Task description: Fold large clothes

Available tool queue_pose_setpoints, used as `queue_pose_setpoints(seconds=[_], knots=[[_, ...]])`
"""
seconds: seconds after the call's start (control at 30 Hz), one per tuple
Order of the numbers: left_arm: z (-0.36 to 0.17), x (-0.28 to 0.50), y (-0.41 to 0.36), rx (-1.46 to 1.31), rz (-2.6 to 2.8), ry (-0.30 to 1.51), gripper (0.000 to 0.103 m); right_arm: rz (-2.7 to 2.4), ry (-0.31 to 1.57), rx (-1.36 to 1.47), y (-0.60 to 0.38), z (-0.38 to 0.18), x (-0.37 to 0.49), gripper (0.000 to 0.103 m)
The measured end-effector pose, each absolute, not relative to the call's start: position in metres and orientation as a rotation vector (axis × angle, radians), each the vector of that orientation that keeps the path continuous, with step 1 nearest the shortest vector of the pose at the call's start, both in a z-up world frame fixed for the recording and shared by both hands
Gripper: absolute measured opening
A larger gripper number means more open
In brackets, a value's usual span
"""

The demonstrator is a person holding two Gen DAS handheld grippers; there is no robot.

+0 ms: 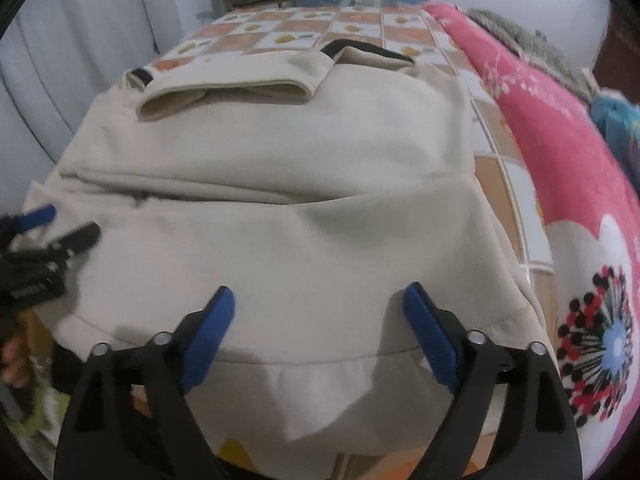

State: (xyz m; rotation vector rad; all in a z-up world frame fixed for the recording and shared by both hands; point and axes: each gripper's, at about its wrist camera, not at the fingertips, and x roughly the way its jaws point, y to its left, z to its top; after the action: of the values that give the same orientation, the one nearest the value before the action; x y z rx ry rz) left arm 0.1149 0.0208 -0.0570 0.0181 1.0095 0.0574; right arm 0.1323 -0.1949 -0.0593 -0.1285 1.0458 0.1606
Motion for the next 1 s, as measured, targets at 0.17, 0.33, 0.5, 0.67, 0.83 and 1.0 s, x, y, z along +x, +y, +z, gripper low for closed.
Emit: queue_pose_setpoints(seconds=[0.17, 0.33, 0.5, 0.67, 0.83, 1.0], knots=[[-0.057, 0.111, 0.021, 0.008, 0.069, 0.991, 0.095, 0.138, 1.031, -0.132, -0.197, -0.061, 0.131, 0.096], [-0.058, 0.112, 0.021, 0.003, 0.072, 0.983, 0.095, 0.14, 1.029, -0.117, -0.199, -0.062, 0.131, 0.096], [-0.058, 0.112, 0.02, -0.001, 0.077, 0.979, 0.095, 0.149, 1.02, -0.098, -0.2, -0.063, 0.131, 0.096], [-0.059, 0.112, 0.02, -0.002, 0.076, 0.982, 0.095, 0.157, 1.016, -0.091, -0.202, -0.063, 0.131, 0.096], [-0.059, 0.112, 0.02, -0.003, 0.079, 0.981, 0.095, 0.166, 1.007, -0.103, -0.202, -0.063, 0.13, 0.096], [-0.059, 0.111, 0.02, 0.01, 0.076, 0.968, 0.095, 0.154, 0.992, -0.109, -0.197, -0.052, 0.13, 0.096]])
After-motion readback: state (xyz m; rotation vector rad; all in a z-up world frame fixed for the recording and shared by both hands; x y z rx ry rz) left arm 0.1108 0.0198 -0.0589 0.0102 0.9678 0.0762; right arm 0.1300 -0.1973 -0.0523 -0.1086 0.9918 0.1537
